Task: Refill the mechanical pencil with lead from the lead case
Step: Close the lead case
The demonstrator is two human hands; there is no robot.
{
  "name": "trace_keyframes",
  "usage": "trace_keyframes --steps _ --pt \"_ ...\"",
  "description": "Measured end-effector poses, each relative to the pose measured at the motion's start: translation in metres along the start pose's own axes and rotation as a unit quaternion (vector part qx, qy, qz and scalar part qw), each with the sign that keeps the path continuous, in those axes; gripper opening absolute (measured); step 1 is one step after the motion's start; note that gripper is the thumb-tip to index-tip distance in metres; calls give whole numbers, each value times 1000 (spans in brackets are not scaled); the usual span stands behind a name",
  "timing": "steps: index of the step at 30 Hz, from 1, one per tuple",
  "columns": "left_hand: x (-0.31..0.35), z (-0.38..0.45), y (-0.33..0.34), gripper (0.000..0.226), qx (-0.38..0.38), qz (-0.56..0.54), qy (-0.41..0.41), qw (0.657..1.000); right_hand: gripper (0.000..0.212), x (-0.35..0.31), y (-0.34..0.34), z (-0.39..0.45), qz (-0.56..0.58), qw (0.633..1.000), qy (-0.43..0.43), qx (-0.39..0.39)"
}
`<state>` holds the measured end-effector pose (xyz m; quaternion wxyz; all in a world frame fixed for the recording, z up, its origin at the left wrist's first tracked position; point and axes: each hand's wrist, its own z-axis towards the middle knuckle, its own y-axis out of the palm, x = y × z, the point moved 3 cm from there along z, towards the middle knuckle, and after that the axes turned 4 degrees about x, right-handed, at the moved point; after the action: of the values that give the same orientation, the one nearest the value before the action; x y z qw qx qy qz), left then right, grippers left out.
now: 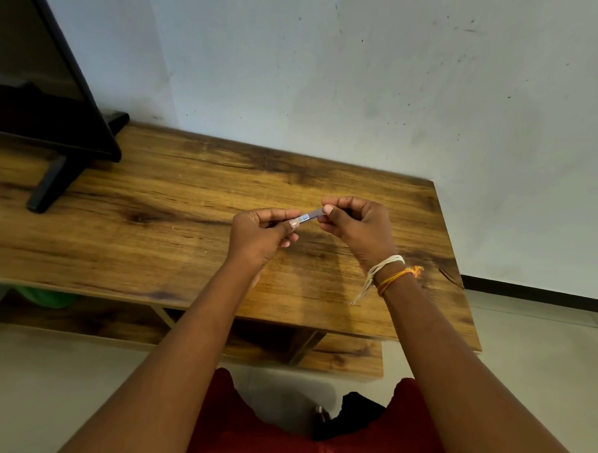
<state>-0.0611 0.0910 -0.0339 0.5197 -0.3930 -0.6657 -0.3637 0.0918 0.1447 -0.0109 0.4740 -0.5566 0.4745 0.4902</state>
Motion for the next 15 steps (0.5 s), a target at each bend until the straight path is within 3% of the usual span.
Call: trace_keyframes --steps 9,15 --pt "1 2 -4 13 0 -13 -10 1000 12 -7 -6 1 -4 1000 5 -30" --pt "2 2 -7 17 -22 33 8 999 19 -11 -10 1 -100 994 -8 -44"
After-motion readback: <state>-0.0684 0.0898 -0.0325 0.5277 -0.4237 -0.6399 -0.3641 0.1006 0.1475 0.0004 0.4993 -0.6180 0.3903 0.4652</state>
